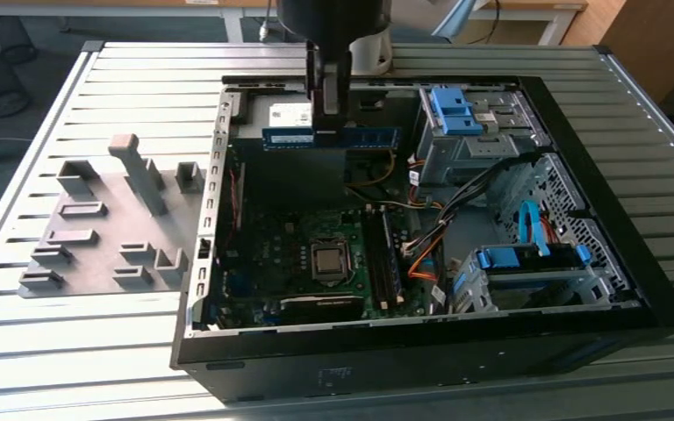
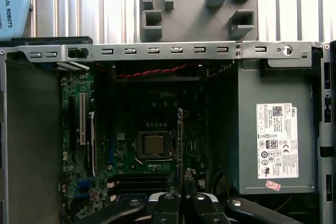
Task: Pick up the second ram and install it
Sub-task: 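Pick up the second ram and move it above second insertion slot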
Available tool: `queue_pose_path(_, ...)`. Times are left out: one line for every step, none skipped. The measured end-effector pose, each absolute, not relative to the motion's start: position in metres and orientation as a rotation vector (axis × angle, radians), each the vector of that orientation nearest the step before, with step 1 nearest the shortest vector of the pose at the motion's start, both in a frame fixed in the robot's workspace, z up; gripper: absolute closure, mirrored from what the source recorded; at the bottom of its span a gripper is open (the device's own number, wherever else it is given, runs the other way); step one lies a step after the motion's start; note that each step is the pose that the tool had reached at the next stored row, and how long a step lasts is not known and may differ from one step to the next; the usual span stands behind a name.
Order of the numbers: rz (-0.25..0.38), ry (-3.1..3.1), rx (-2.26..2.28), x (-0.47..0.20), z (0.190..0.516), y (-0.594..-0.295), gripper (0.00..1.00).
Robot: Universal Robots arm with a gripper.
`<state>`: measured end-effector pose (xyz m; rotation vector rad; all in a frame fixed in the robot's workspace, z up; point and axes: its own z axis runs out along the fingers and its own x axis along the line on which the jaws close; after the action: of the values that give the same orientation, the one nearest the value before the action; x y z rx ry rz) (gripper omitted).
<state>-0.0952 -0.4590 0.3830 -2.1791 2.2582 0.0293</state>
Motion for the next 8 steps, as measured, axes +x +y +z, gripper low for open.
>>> queue_pose_path(0.029,2.258,-2.179,-0.0949,0.383,-0.459,0.86)
queue_pose_path(0.029,2.258,-2.179,-0.0948,0.383,-0.459,0.86)
queue_pose_path(0.029,2.258,-2.179,-0.0948,0.383,-0.459,0.86)
queue_pose_path(0.029,2.258,-2.179,-0.0948,0.383,-0.459,0.86)
queue_pose_path(0.029,2.258,-2.179,-0.0948,0.383,-0.459,0.86)
queue_pose_path(0.029,2.258,-2.179,-0.0947,0.383,-0.459,0.86)
queue_pose_path(0.029,2.258,-2.179,-0.0947,0.383,-0.459,0.86)
queue_pose_path(0.029,2.258,-2.179,-0.0947,0.383,-0.459,0.86)
